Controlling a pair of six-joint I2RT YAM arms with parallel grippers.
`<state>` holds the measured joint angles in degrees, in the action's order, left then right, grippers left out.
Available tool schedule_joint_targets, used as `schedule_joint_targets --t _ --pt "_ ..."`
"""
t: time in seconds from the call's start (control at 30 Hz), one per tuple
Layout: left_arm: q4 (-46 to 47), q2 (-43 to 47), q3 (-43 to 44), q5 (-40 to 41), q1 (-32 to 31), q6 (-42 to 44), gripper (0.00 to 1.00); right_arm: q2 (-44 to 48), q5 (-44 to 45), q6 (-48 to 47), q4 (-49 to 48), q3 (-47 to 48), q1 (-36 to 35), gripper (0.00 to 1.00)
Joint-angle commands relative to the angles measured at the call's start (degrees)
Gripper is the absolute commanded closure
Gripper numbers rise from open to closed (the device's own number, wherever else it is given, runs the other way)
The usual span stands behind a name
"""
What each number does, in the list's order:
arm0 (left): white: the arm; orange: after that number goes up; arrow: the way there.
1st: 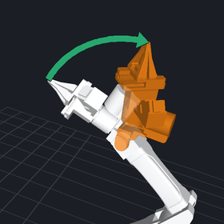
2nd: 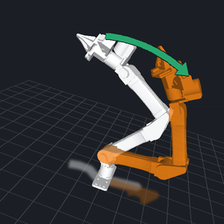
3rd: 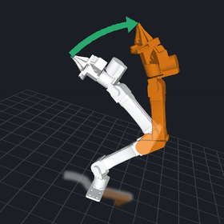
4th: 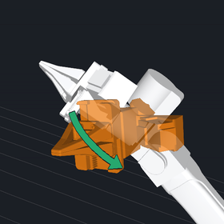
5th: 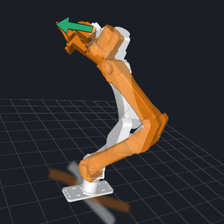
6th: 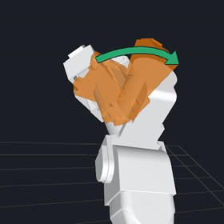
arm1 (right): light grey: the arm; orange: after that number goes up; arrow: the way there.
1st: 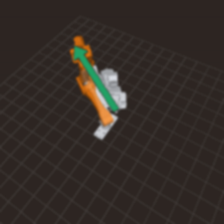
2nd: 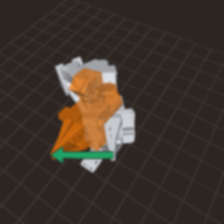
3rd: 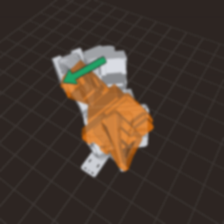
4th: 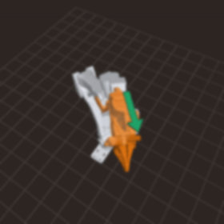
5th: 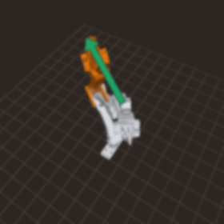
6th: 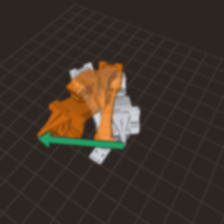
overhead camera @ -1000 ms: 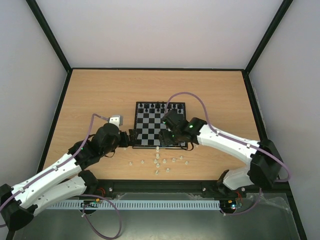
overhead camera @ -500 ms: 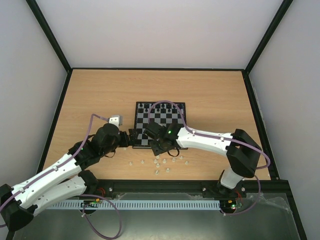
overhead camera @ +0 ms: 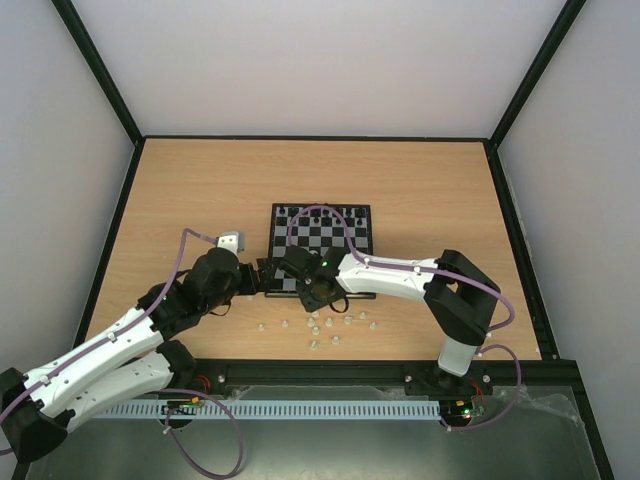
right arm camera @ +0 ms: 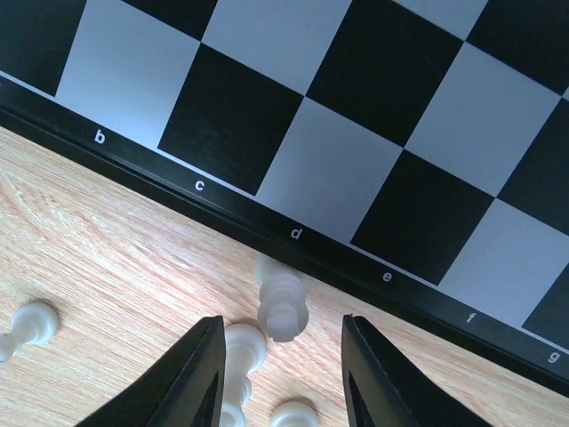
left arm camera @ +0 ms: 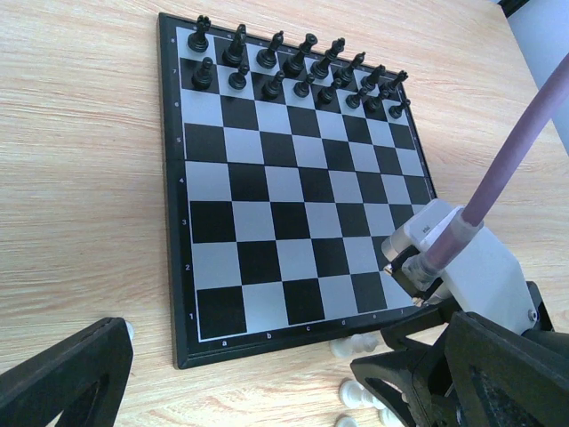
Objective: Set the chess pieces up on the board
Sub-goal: Pick up the chess piece at the center of the board.
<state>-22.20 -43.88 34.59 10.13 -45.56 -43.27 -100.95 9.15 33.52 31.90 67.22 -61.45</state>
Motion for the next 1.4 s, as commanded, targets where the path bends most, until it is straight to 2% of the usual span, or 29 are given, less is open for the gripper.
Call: schedule_joint_targets --t 0.0,0.17,0.63,0.87,1.37 --pt "0.73 0.4 -0.66 0.85 0.37 -0.5 0.0 -0.81 0.72 -1.15 1.85 1.85 0.78 0.64" --pt "1.05 -0.05 -0.51 0.94 0.41 -0.22 0.0 -1.11 0.32 -1.59 1.59 1.94 1.42 0.72" --pt "1.66 -0.42 -1.05 0.59 0.47 -0.46 0.0 -2.32 -1.82 -2.62 0.36 1.51 1.55 0.78" --pt "1.88 -0.47 -1.21 0.59 0.47 -0.58 0.0 -2.3 -2.12 -3.24 0.37 1.51 1.6 0.9" --pt "2.09 -1.29 -0.81 0.72 0.53 -0.63 0.01 6.9 2.32 -3.87 6.49 3.85 1.97 0.91"
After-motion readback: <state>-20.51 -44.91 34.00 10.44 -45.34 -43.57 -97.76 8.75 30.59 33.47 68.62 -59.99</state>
